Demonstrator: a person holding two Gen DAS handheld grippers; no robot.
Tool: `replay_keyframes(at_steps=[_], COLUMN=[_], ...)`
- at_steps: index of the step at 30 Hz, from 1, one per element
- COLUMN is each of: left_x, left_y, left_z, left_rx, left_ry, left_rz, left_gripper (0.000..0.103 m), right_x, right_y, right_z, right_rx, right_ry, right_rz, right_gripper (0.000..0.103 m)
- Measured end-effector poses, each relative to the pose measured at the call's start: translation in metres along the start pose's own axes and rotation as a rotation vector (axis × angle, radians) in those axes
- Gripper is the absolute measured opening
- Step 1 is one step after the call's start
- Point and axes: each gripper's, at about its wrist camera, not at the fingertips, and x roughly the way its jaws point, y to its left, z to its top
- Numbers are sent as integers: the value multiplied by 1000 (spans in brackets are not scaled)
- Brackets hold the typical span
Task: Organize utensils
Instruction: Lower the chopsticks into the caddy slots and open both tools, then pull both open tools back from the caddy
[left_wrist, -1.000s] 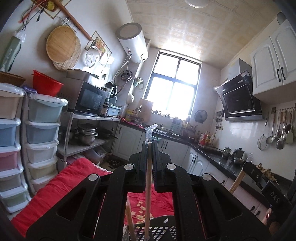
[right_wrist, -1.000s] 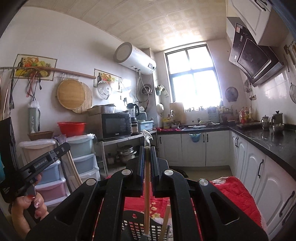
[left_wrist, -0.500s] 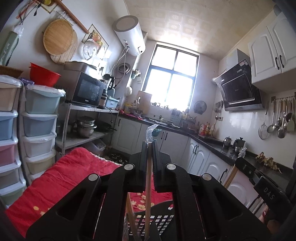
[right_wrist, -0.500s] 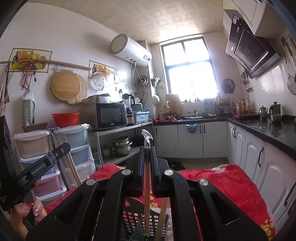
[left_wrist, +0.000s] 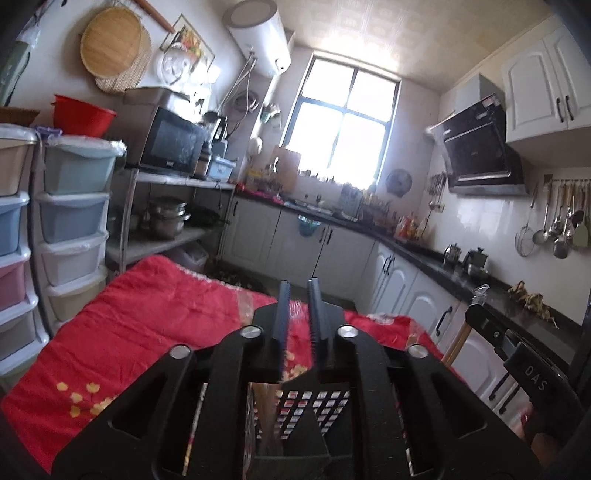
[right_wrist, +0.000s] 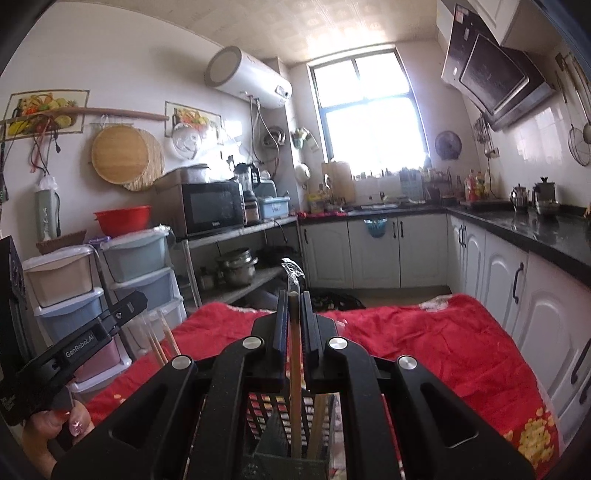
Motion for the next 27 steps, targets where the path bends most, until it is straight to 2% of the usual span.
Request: replay_keyframes(at_steps=[2,3,6,8,12,14,19,27], left_x=[1,1,-2,-5,-15,-20,-36,-59], left_y=[4,5,7,9,11,13,13,13], left_z=[-2,-2,-3,-3,-1,0,2,4], left_rx=[-17,-23,-32,-40,-48,-57,-63,-68], left_ry=[27,39,55,62,68,70,60,49], left_rz=[0,0,4,1,9,7,-10,-23], left_gripper=[21,22,32,45,60,72,92,92], right_x=[0,-1,-6,-9,-16,-20,-33,-56], right_y=[-2,-3,-5,-6,-6,-7,-8,-4], right_z=[-3,-3,-5,-5,-7,-8,-9,-8], right_rx=[17,24,35,41,45,51,60,56], right_ry=[16,18,28,38,63,71,82,83], right_rz=[-3,-4,-5,-7,-15,-22,-29,-26], right_gripper=[20,24,29,34,41,44,54,63])
